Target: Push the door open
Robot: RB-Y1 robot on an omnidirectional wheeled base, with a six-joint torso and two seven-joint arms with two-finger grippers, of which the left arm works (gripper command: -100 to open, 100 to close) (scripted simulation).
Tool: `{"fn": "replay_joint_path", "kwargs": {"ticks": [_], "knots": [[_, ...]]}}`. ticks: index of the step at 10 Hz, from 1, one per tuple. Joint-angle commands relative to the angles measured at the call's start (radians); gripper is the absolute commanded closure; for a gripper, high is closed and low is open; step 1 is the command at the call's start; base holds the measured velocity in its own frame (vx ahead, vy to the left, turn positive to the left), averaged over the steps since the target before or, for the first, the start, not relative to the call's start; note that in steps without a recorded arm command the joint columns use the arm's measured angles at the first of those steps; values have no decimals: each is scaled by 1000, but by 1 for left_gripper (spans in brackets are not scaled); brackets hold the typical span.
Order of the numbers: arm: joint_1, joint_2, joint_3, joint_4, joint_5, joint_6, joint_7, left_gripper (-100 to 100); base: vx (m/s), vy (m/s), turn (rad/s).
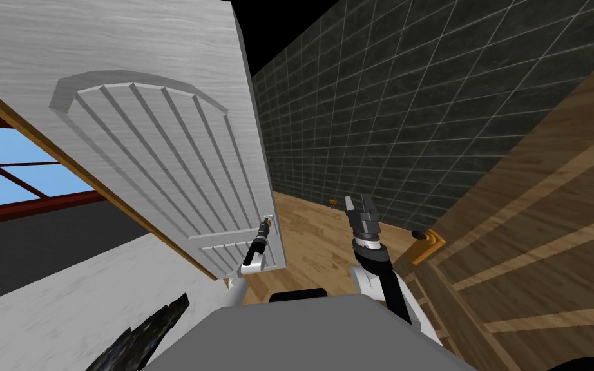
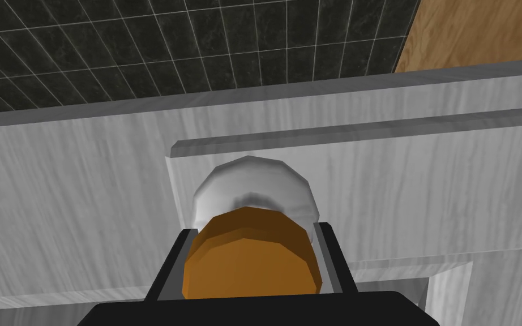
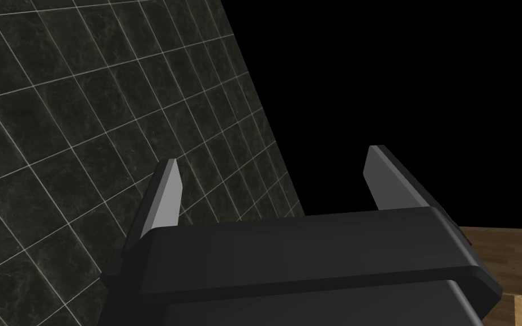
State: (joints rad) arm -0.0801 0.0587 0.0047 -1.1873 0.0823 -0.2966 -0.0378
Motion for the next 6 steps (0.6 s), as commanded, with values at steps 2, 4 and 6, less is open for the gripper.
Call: {"fn": "replay_joint_path", "kwargs": {"ticks": [2,4,6], "knots": [[-6,18,43,0,5,-3,-6,100,197,-110,77],[-10,23,64,5,8,-4,-9,100,144,-87,54],[-13,26,86,10,11,-4,-13,100,172,-78,63]]}}
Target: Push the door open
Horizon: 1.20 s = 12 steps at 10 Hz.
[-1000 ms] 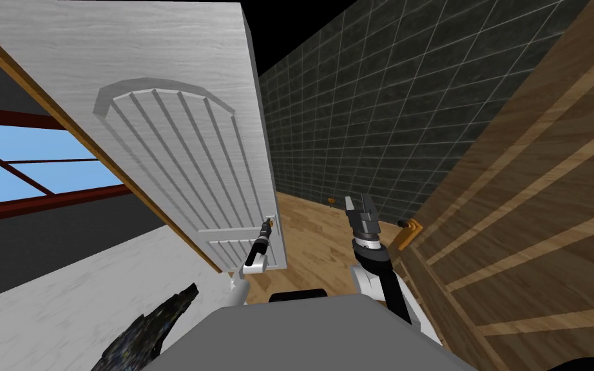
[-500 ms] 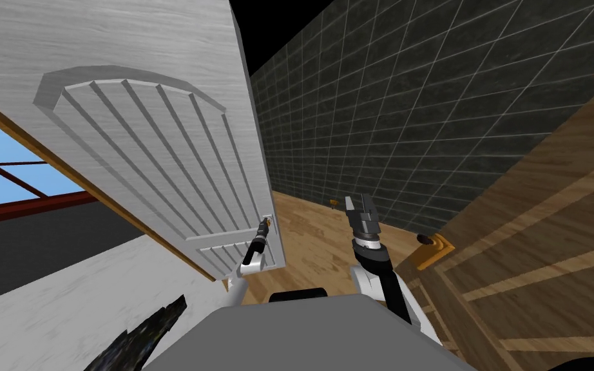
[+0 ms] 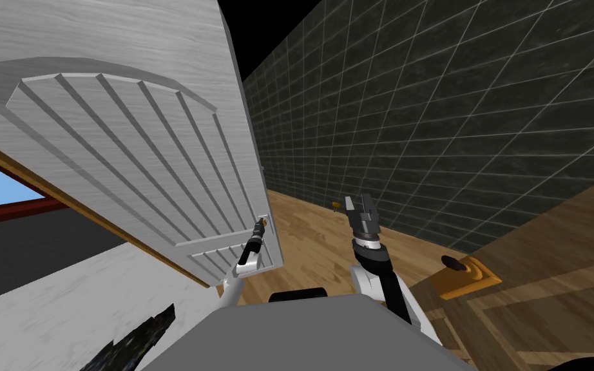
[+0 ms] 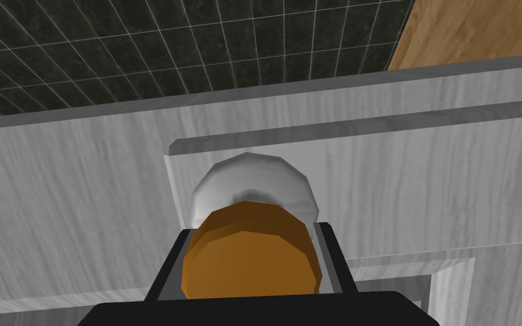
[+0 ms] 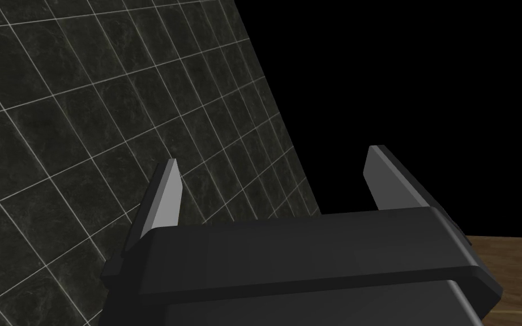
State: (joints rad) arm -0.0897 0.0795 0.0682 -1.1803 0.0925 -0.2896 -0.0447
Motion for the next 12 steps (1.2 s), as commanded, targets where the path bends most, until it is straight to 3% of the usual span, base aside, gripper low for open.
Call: {"fn": "replay_joint_path", "kwargs": {"ticks": [1,12], "knots": [[-5,6,29,5,1,-12,-8,100,100,-72,47],[-27,0,164,35,19,-16,-32,100,156,-96,81]]}}
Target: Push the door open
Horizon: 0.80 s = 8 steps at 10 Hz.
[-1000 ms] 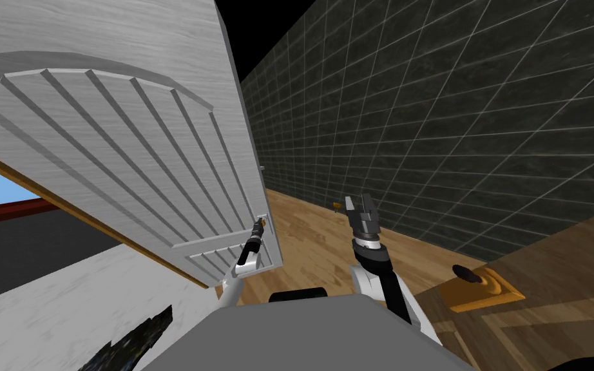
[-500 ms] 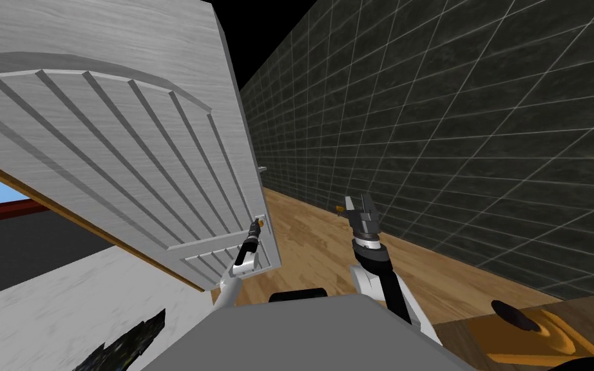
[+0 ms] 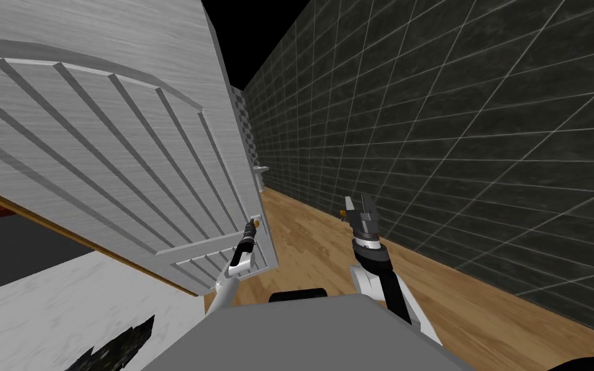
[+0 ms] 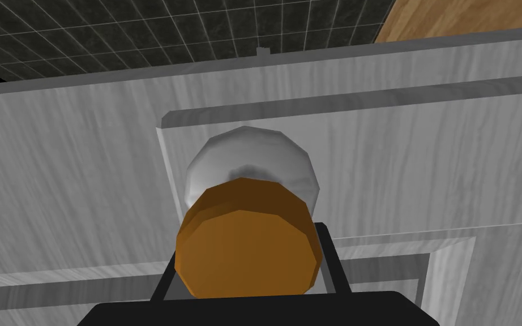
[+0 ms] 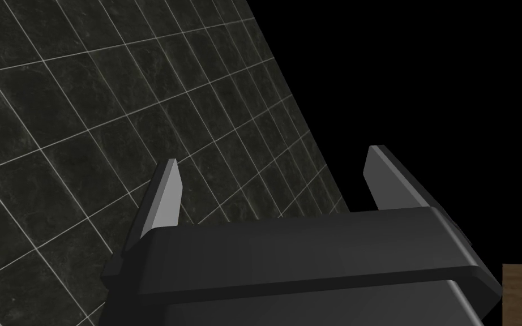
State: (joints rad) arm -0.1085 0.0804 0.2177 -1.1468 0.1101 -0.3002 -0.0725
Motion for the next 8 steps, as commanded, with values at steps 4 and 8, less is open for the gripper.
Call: {"fn": "replay_joint_path", "kwargs": {"ticks": [4,8], "knots": [[-15,-13,58,11,6,-7,-11,100,188,-88,81],[-12,-7,93,13,11,-6,-18,100,151,-62,59]]}}
